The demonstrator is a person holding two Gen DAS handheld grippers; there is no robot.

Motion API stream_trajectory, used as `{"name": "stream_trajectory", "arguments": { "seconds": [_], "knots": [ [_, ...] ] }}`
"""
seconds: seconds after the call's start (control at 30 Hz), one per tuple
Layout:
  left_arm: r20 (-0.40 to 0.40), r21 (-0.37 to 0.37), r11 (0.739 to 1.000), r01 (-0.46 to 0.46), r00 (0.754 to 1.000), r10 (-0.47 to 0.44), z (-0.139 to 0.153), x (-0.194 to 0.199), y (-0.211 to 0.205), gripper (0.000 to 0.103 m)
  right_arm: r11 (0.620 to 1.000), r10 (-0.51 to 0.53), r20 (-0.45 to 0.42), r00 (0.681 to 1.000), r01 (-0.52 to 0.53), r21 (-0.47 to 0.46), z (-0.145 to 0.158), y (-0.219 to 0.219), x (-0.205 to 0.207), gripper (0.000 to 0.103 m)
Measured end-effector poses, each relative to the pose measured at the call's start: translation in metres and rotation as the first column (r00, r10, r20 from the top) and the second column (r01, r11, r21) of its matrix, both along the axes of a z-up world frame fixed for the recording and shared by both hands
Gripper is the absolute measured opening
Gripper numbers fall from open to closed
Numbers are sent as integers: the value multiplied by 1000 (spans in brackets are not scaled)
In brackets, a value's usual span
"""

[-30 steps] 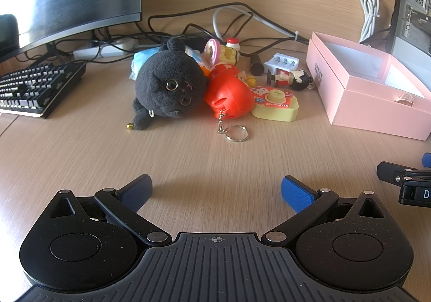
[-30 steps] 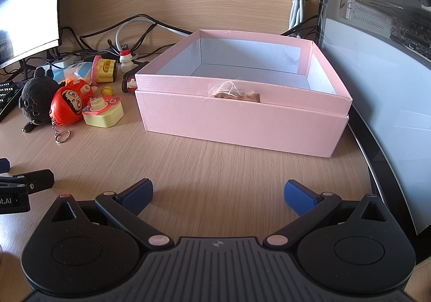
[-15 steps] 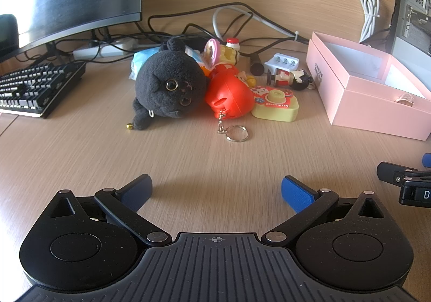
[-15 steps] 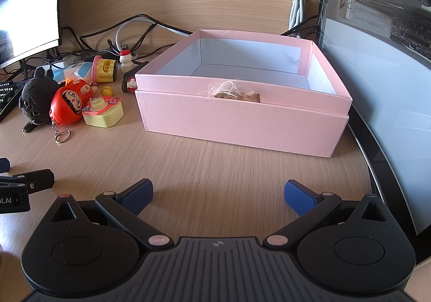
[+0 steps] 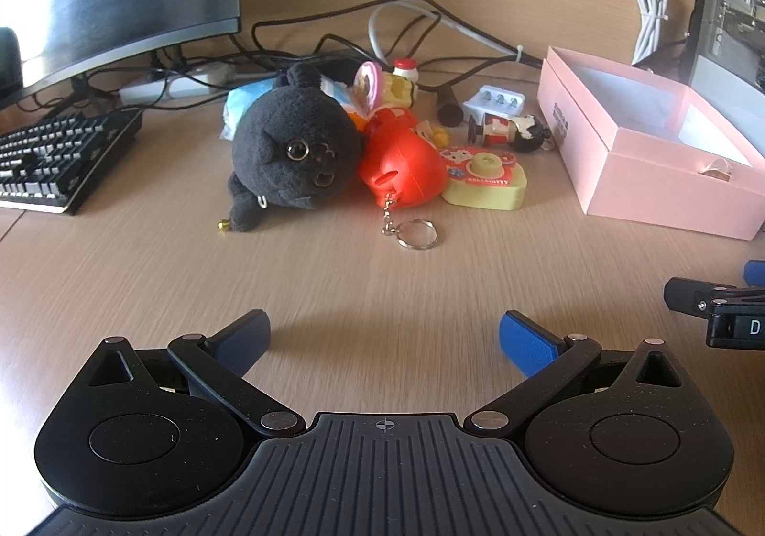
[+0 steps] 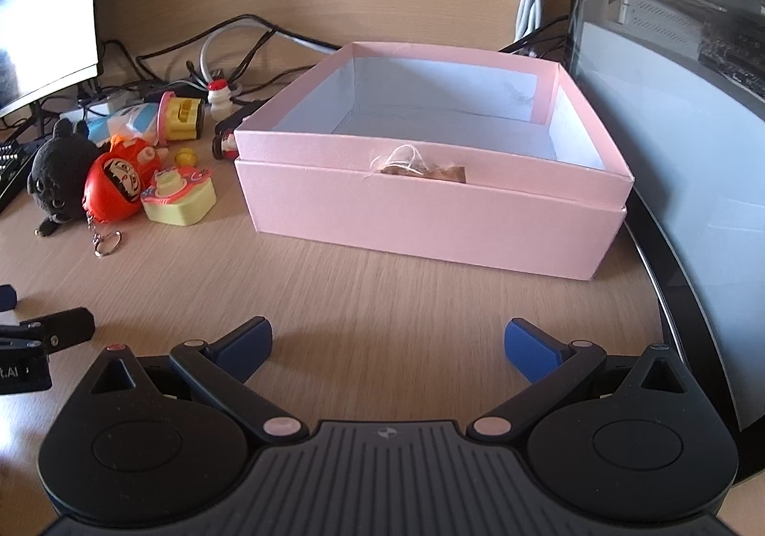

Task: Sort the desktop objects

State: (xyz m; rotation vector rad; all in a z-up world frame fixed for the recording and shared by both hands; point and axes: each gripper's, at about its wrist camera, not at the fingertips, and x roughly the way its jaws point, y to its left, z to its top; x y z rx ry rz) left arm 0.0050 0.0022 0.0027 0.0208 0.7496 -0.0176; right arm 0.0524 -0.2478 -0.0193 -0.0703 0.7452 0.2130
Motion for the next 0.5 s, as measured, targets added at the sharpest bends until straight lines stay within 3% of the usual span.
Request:
{"name": "stream_trajectory", "arguments": {
  "seconds": [0.1, 0.17, 0.23, 0.3, 0.33, 0.4, 0.5],
  "knots": [
    [-28, -3, 998, 66, 997, -66, 2, 7, 5, 103, 1000, 27, -45, 999, -27, -13, 4, 1, 3, 103],
    [-31, -44, 993, 114, 993, -115, 6, 14, 16, 103, 999, 40, -90, 995, -42, -21, 7, 2, 9, 103],
    [5, -92, 988, 121, 993, -121, 13, 17, 31, 103, 1000, 17, -117, 993, -20, -23, 8, 4, 11, 103],
    [19, -75, 992, 105, 994, -104, 22, 21, 43, 103, 999, 16, -140, 990, -21, -33, 11, 7, 14, 103],
    [23, -63, 992, 105, 994, -104, 28, 22, 48, 103, 999, -1, -113, 994, -3, -34, 17, 7, 12, 103],
    [56, -43, 992, 121, 991, -118, 40, 22, 58, 103, 999, -19, 51, 999, 21, -27, 47, 12, 0, 103],
    [82, -24, 991, 129, 989, -127, 49, 27, 64, 103, 999, 31, 230, 973, -28, -17, 93, 28, 13, 103]
  ]
}}
